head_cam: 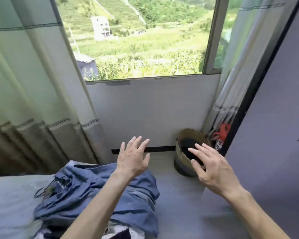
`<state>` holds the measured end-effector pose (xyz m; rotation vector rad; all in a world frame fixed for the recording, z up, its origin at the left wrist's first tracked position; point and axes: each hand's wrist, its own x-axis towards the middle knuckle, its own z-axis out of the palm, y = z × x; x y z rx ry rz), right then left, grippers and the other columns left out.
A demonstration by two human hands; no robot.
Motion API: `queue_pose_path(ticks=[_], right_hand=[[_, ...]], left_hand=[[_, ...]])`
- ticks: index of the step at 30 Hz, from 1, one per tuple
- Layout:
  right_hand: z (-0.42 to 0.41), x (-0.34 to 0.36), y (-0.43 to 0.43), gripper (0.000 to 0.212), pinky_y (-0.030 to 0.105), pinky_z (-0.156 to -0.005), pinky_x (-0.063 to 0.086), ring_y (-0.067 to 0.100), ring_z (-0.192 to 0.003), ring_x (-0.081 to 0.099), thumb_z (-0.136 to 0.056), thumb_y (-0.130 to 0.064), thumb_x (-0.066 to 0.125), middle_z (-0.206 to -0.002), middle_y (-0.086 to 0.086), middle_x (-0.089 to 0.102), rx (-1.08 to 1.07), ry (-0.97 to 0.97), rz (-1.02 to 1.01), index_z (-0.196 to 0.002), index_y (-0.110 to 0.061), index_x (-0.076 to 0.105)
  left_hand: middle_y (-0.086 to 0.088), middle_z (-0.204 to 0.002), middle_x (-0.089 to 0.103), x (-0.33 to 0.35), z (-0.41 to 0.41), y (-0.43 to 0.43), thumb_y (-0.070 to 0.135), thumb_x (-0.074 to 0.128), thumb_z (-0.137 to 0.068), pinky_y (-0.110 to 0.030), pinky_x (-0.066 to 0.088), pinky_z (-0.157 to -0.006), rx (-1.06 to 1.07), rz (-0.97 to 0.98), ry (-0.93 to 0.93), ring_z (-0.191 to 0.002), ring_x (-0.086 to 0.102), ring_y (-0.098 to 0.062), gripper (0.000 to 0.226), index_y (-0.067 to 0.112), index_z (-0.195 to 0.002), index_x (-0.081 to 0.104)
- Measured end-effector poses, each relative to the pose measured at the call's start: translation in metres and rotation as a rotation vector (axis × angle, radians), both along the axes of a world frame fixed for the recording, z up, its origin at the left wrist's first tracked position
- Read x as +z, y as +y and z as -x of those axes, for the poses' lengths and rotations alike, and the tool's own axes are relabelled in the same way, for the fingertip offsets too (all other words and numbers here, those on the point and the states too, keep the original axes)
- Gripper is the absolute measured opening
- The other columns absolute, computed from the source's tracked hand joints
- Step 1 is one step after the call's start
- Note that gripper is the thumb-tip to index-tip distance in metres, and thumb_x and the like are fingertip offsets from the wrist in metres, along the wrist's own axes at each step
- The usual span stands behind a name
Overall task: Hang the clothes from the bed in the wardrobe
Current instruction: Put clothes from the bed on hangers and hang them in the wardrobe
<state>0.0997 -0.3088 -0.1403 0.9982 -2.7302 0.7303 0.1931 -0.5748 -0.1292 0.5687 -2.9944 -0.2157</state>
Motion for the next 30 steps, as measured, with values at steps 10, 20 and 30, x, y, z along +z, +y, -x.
queue_pose_path(ticks=[10, 20, 30], right_hand=[[-0.002, 0.033, 0.121, 0.045, 0.035, -0.117, 0.028, 0.015, -0.143, 0.038, -0.097, -0.042, 0.045, -0.148, -0.005, 0.051, -0.553, 0.074, -0.049, -0.138, -0.03, 0.058], [-0.084, 0.02, 0.244, 0.055, 0.03, -0.115, 0.03, 0.012, -0.142, 0.038, -0.094, -0.052, 0.032, -0.147, -0.008, 0.052, -1.075, 0.046, -0.024, -0.136, -0.031, 0.059], [-0.105, 0.011, 0.392, 0.046, 0.029, -0.118, 0.023, 0.017, -0.146, 0.033, -0.1, -0.042, 0.042, -0.153, -0.003, 0.045, -1.393, -0.031, 0.008, -0.143, -0.028, 0.052]], left_hand=[[0.006, -0.165, 0.017, 0.048, 0.146, 0.092, 0.045, 0.04, -0.101, -0.046, 0.007, -0.123, -0.547, 0.015, 0.095, -0.153, 0.007, -0.015, 0.058, 0.038, -0.155, 0.022], [0.003, -0.16, 0.032, 0.065, 0.209, 0.274, 0.043, 0.049, -0.098, -0.04, 0.022, -0.12, -1.121, -0.038, 0.291, -0.149, 0.025, -0.017, 0.057, 0.035, -0.152, 0.033], [-0.003, -0.155, 0.04, 0.096, 0.242, 0.484, 0.035, 0.058, -0.094, -0.05, 0.024, -0.118, -1.41, -0.051, 0.425, -0.147, 0.027, -0.026, 0.058, 0.027, -0.149, 0.041]])
